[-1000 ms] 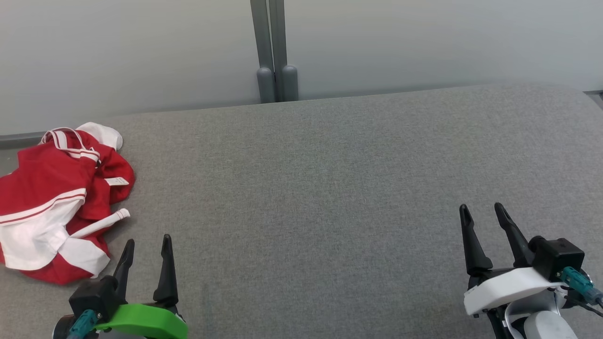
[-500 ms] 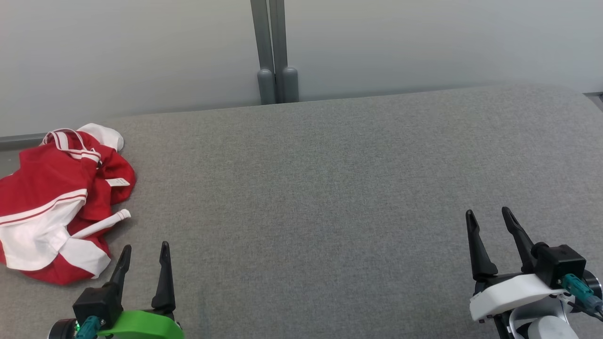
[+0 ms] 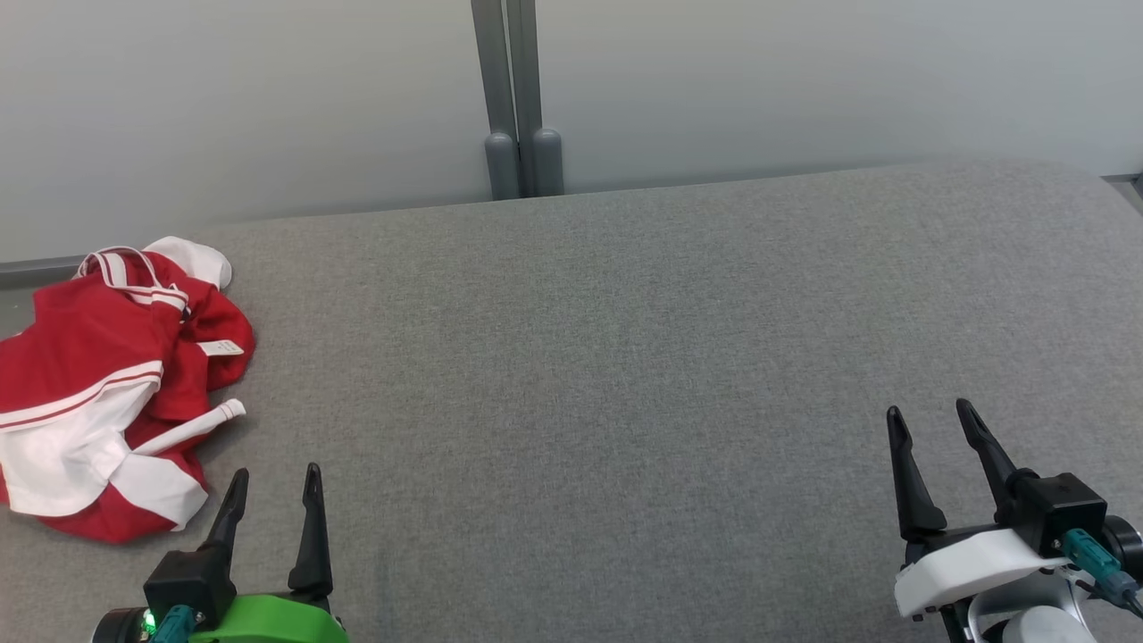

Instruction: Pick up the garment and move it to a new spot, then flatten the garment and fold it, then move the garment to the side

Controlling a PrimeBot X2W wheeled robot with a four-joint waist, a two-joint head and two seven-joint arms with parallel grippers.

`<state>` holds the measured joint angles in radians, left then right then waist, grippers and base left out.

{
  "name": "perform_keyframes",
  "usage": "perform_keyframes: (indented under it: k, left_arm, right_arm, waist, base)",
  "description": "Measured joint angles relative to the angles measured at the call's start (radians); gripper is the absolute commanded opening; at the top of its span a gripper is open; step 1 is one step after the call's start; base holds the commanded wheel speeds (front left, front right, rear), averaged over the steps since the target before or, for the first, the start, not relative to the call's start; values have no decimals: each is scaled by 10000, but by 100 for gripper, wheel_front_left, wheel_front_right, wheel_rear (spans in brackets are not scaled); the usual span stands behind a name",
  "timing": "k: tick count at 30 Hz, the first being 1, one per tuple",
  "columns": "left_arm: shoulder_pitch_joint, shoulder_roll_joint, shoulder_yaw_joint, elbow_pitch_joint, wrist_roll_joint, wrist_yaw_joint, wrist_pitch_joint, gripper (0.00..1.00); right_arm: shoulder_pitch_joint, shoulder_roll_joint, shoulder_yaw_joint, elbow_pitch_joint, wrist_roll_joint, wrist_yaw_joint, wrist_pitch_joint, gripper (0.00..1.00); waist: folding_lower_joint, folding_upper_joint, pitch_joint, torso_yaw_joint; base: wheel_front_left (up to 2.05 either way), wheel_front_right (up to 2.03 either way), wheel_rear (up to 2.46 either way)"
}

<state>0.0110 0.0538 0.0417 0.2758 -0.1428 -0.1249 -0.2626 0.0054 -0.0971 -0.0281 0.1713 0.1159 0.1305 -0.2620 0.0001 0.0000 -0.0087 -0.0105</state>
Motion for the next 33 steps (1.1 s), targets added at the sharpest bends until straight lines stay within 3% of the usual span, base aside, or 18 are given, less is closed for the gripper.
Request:
perform_keyframes:
  k: [22,33]
  left_arm:
    - [-11,-27,23,146,-46,-38,-15,100]
    - [-177,-13,50,140,-27,-42,-17,100]
  right_arm:
    - [24,136,-157,15,132,0,-8,100]
    - [120,188,10,-167,224,0,-8,100]
  waist:
    - [0,0,-77,74]
    - [0,0,-125,1377]
  base:
    - [0,0,0]
    - [0,0,0]
